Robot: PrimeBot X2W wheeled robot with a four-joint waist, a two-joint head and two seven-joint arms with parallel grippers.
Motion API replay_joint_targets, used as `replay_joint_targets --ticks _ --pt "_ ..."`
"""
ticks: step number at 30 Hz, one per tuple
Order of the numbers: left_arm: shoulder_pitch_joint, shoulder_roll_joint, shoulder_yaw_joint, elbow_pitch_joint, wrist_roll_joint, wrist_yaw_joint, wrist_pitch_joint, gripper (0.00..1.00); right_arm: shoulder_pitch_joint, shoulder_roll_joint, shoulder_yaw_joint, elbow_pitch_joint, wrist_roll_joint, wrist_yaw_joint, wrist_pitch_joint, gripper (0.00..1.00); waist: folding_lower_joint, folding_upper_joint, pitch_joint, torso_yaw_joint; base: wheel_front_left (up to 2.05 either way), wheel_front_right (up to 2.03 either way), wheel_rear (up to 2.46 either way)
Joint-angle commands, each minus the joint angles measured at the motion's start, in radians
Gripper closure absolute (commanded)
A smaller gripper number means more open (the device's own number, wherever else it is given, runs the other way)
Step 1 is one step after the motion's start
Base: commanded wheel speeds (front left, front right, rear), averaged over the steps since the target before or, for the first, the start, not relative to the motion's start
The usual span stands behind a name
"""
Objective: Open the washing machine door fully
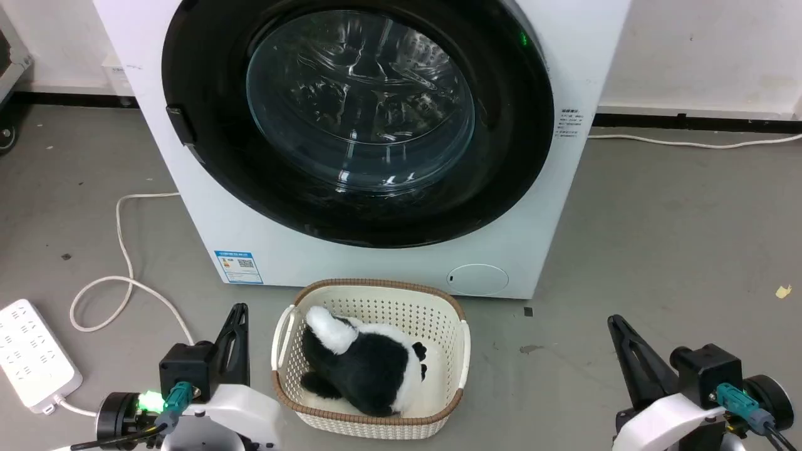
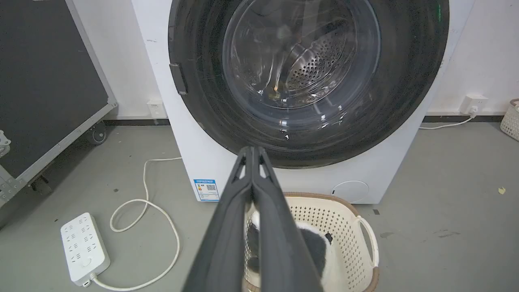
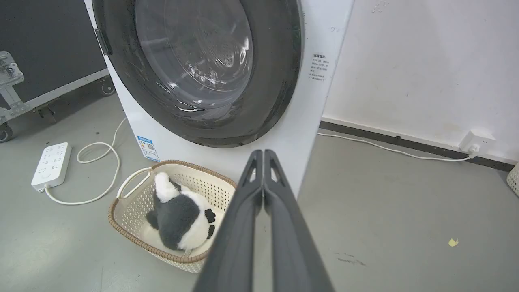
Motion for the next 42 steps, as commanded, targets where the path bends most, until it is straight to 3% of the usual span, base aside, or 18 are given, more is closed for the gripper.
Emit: replay_joint_targets --ticks 1,42 --pt "0.018 0.001 0.0 -0.004 0.009 0.003 0.0 1.0 -0.012 0.005 -0.001 -0.005 -0.008 -0.002 0.001 1.0 0.0 0.0 0.0 0.0 0.0 0.0 0.0" --pt "0.018 0.001 0.0 -0.004 0.009 0.003 0.0 1.0 -0.012 0.005 -0.001 -0.005 -0.008 -0.002 0.001 1.0 0.0 0.0 0.0 0.0 0.0 0.0 0.0"
